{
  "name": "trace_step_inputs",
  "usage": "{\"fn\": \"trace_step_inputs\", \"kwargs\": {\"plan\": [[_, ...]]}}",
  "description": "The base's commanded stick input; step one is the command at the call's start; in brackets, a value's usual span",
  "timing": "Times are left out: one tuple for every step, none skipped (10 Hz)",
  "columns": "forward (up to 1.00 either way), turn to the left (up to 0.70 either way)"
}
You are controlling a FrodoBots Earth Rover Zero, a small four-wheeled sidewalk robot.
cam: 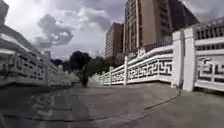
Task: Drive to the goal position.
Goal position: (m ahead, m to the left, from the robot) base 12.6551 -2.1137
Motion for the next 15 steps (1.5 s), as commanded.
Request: {"fn": "trace_step_inputs", "kwargs": {"plan": [[0.45,0.00],[0.45,0.00],[0.45,0.00],[0.45,0.08],[0.45,0.23],[0.45,0.27],[0.45,0.27],[0.45,0.27],[0.45,0.15],[0.45,0.00],[0.45,0.00],[0.45,0.00],[0.45,0.00],[0.45,0.00],[0.45,0.00]]}}
